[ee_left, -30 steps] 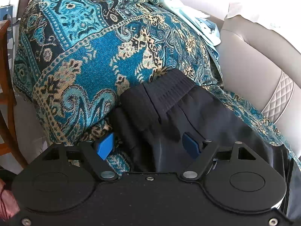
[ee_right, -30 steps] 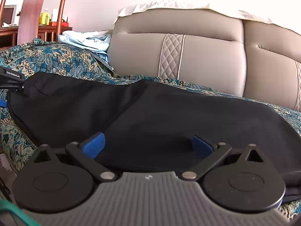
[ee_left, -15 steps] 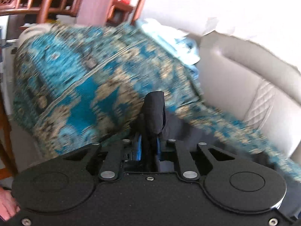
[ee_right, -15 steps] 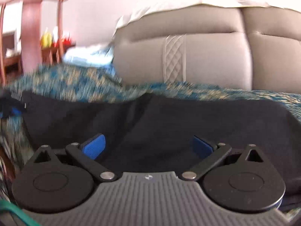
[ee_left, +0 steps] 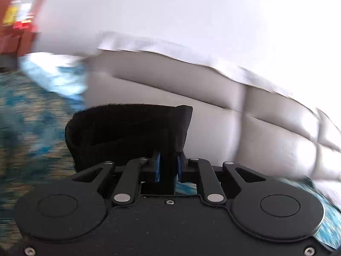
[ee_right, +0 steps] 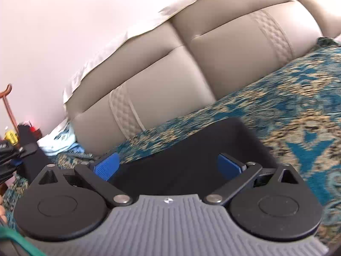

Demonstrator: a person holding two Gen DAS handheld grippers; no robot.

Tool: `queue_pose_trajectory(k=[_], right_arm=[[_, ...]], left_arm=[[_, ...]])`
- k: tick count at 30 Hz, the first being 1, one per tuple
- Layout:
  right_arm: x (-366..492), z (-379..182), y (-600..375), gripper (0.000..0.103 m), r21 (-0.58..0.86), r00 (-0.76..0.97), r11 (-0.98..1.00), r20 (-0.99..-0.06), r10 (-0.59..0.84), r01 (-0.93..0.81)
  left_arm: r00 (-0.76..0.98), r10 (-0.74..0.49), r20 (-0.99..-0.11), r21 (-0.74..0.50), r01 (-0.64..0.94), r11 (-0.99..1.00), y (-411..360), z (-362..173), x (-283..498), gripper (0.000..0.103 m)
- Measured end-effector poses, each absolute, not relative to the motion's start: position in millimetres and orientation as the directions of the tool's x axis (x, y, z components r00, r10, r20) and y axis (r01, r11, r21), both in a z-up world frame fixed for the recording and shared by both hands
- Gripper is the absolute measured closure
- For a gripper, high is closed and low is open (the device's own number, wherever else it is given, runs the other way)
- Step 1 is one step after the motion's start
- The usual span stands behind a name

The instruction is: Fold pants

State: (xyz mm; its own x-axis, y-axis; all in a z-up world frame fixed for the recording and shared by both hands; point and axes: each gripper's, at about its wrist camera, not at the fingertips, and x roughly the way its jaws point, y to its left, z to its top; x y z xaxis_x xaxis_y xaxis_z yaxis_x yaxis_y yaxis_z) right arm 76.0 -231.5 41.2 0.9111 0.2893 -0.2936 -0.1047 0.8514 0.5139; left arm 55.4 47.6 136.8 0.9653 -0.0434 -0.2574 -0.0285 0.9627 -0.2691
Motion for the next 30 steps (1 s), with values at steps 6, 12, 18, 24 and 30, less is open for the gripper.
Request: queue_pose_trajectory(k=[6, 12, 18, 24, 30], right_arm=[[54.0, 40.1, -266.8, 0.0, 0.493, 0.938, 0.87, -0.291, 0.19, -0.023], [40.5, 30.1, -297.0, 0.0, 0.498, 0.939, 0.865, -0.323, 0.12, 0.061], [40.4, 23.6, -296.2, 0.002, 0.465, 0.931, 0.883, -0.347, 0.117, 0.063], [45.7, 17.9, -263.9, 0.006, 0.368, 0.904, 0.929, -0.385, 0.184, -0.033], [54.6, 8.2, -226.2, 0.016, 0.27, 0.853, 0.96, -0.48, 0.205, -0.078]], left_arm=[[0.888, -0.251, -0.386, -0.223, 0.174, 0.959, -51.3, 95.8, 90.3, 0.089], [0.735, -0.368, -0.569, -0.224, 0.292, 0.93, -106.3, 45.8, 106.5, 0.082], [0.711, -0.453, -0.537, -0.274, 0.361, 0.892, -94.2, 54.0, 70.5, 0.049], [0.808, -0.324, -0.493, -0.218, 0.245, 0.945, -39.4, 71.6, 54.9, 0.053], [0.824, -0.041, -0.565, -0.072, 0.001, 0.997, -0.9, 46.7, 62.0, 0.071]])
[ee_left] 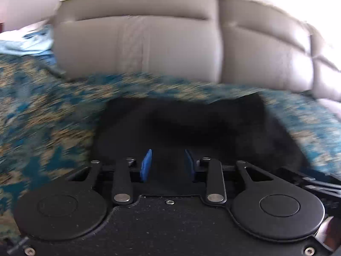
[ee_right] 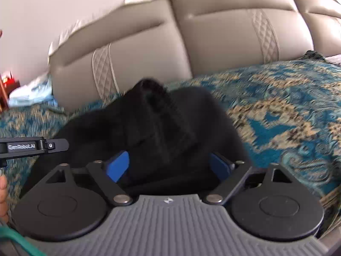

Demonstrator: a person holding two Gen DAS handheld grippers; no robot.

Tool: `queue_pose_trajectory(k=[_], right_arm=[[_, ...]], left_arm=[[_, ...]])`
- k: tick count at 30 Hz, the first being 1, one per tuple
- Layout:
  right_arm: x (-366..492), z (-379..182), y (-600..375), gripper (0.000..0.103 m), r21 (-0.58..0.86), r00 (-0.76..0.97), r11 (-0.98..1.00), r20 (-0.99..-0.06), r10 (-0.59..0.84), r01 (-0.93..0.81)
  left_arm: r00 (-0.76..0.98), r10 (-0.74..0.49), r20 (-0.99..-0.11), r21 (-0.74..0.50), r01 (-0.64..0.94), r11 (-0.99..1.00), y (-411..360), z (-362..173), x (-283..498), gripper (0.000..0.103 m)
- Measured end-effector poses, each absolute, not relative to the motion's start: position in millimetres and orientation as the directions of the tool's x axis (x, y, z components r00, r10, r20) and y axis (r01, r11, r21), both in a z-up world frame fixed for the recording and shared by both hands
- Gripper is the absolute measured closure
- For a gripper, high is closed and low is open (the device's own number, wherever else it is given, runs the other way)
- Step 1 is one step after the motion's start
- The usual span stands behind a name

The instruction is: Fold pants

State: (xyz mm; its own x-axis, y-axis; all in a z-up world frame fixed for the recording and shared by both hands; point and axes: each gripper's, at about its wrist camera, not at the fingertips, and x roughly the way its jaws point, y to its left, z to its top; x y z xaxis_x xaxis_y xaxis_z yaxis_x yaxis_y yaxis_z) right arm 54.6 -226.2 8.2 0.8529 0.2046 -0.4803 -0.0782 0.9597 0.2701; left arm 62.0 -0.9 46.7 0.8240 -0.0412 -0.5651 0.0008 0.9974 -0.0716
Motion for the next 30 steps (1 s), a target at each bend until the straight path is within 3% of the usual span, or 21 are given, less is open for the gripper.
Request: queue_pose_trajectory(k=[4, 11, 13, 19, 30], right_arm=[[61.2, 6.2, -212.2, 0.017, 0.23, 0.843, 0.967, -0.494, 0.211, -0.108], [85.1, 6.4, -198.7, 0.026, 0.207, 0.853, 0.976, -0.497, 0.162, -0.065], [88.4, 7.9, -192.4, 0.039, 0.184, 0.855, 0.981, -0.498, 0.143, -0.057], [82.7, 11.6, -171.1, 0.064, 0.079, 0.884, 0.995, -0.459, 0.089, -0.059], [58.2, 15.5, -182.9, 0.073, 0.029, 0.926, 0.999, -0.378, -0.006, 0.019]], left_arm=[[0.802, 0.037, -0.597, -0.026, -0.066, 0.997, 10.6, 31.1, 63.1, 0.071], [0.784, 0.037, -0.62, -0.072, -0.103, 0.992, 21.5, 24.3, 66.9, 0.07], [0.785, 0.041, -0.619, -0.064, -0.103, 0.993, 20.0, 23.5, 64.4, 0.07], [0.782, 0.037, -0.623, -0.058, -0.094, 0.994, 17.4, 25.3, 62.7, 0.07], [0.791, -0.036, -0.61, -0.135, -0.059, 0.989, 7.6, 35.5, 54.1, 0.07]])
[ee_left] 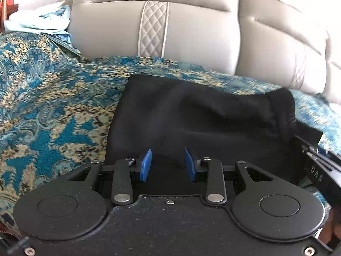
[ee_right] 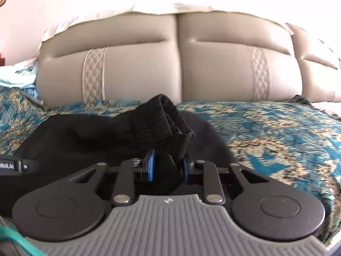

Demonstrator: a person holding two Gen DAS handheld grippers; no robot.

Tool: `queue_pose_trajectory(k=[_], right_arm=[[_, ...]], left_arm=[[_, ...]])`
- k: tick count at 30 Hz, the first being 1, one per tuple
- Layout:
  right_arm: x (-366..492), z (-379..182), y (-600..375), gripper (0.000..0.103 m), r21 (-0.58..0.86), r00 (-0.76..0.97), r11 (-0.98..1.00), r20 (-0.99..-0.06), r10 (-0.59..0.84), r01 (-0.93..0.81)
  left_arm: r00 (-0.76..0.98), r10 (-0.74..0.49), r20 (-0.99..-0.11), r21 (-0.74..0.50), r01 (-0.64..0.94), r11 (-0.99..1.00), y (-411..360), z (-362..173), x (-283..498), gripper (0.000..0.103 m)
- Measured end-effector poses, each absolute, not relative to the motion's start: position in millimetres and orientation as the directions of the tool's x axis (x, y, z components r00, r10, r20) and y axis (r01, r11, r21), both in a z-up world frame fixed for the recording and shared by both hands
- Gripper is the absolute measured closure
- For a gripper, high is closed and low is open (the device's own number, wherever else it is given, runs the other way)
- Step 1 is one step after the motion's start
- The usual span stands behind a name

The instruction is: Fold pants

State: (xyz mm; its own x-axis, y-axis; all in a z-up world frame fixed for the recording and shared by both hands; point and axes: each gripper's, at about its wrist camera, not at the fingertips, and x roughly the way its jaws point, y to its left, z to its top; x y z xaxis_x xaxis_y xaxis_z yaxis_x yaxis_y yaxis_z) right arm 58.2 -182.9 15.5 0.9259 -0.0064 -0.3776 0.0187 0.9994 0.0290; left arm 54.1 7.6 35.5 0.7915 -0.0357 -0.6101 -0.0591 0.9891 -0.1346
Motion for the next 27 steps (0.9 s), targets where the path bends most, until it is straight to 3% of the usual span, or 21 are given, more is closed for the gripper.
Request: queue_pose_trajectory(k=[8, 16, 17, 18, 19, 21, 24, 27], right_arm=[[47.9, 13.5, -218.0, 0.073, 0.087, 0.92, 0.992, -0.388, -0.054, 0.095], [61.2, 10.4, -238.6, 0.071, 0.178, 0.896, 0.979, -0.443, -0.006, 0.095], [62.0, 10.5, -240.7, 0.067, 0.193, 0.893, 0.976, -0.451, -0.002, 0.099], [62.5, 10.9, -242.0, 0.047, 0.2, 0.889, 0.974, -0.457, -0.003, 0.106], [61.8, 11.6, -243.3, 0.033, 0.199, 0.889, 0.974, -0.457, -0.005, 0.108], [58.9, 14.2, -242.6, 0.018, 0.154, 0.892, 0.976, -0.446, -0.071, 0.154], [59.7, 22.6, -238.1, 0.014, 0.064, 0.899, 0.979, -0.412, -0.149, 0.192], [66.9, 34.8, -235.1, 0.014, 0.031, 0.916, 0.987, -0.378, -0.133, 0.156]], left_arm=[[0.783, -0.077, -0.617, -0.141, -0.014, 0.99, -3.6, 37.6, 59.9, 0.071], [0.818, -0.016, -0.575, -0.014, 0.01, 1.0, -10.9, 48.4, 104.5, 0.07], [0.818, -0.007, -0.576, -0.004, 0.006, 1.0, -11.3, 48.6, 112.5, 0.07], [0.819, 0.003, -0.574, 0.005, 0.0, 1.0, -11.6, 48.6, 120.0, 0.07], [0.82, 0.013, -0.572, 0.016, -0.005, 1.0, -11.7, 48.7, 126.7, 0.07], [0.822, 0.028, -0.569, 0.037, -0.009, 0.999, -11.4, 49.3, 138.0, 0.07], [0.828, 0.044, -0.559, 0.065, -0.009, 0.998, -12.8, 48.6, 150.2, 0.069], [0.829, 0.045, -0.557, 0.072, -0.006, 0.997, -12.2, 46.3, 159.0, 0.069]])
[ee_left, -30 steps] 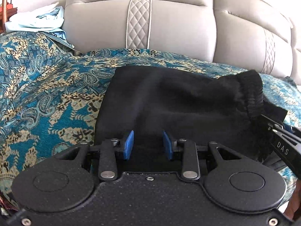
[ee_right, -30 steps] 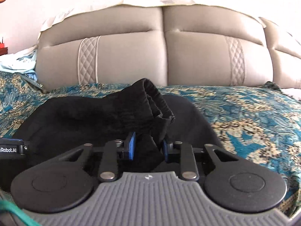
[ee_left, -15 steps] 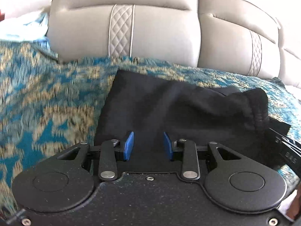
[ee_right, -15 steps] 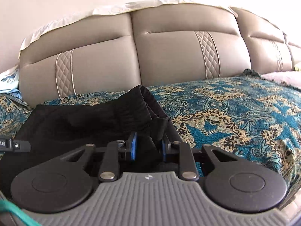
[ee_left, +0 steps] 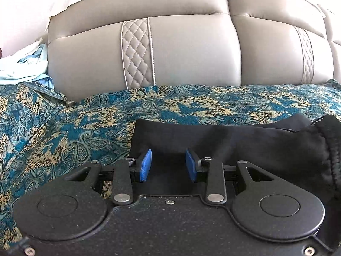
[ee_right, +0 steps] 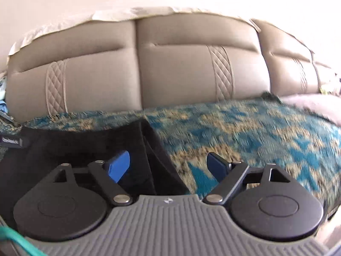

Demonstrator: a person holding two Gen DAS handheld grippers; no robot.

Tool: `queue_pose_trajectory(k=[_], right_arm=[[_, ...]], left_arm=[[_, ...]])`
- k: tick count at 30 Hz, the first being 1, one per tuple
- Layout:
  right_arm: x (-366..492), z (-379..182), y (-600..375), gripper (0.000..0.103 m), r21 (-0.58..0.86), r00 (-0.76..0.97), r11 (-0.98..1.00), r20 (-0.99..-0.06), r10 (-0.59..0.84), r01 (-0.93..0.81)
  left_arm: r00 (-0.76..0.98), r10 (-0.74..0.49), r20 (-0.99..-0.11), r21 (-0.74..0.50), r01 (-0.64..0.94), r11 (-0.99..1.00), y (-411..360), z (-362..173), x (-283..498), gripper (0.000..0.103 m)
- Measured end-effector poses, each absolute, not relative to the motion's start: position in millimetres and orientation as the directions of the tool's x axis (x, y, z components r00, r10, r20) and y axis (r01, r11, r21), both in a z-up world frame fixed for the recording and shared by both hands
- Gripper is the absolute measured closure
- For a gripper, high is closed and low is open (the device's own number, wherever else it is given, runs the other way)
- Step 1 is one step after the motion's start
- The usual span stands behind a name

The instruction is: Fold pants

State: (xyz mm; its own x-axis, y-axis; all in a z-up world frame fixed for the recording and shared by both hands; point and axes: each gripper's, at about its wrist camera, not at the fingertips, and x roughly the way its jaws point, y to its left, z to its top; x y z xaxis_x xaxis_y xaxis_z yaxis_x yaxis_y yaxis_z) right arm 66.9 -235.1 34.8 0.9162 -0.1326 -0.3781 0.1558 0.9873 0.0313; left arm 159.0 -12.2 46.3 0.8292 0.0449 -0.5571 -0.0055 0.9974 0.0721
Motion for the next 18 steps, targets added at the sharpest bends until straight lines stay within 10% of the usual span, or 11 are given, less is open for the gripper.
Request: queue_pose_trajectory(k=[9, 18], right_arm=[[110.8, 43.9, -214.0, 0.059, -0.03, 0.897, 0.99, -0.428, 0.11, -0.135], [141.5, 36.3, -221.4, 0.064, -0.033, 0.88, 0.995, -0.47, 0.069, -0.096]], left_arm=[[0.832, 0.051, -0.552, 0.082, -0.007, 0.997, -13.6, 39.8, 170.5, 0.067], [0.831, 0.052, -0.554, 0.085, -0.005, 0.996, -13.2, 37.6, 174.3, 0.066]])
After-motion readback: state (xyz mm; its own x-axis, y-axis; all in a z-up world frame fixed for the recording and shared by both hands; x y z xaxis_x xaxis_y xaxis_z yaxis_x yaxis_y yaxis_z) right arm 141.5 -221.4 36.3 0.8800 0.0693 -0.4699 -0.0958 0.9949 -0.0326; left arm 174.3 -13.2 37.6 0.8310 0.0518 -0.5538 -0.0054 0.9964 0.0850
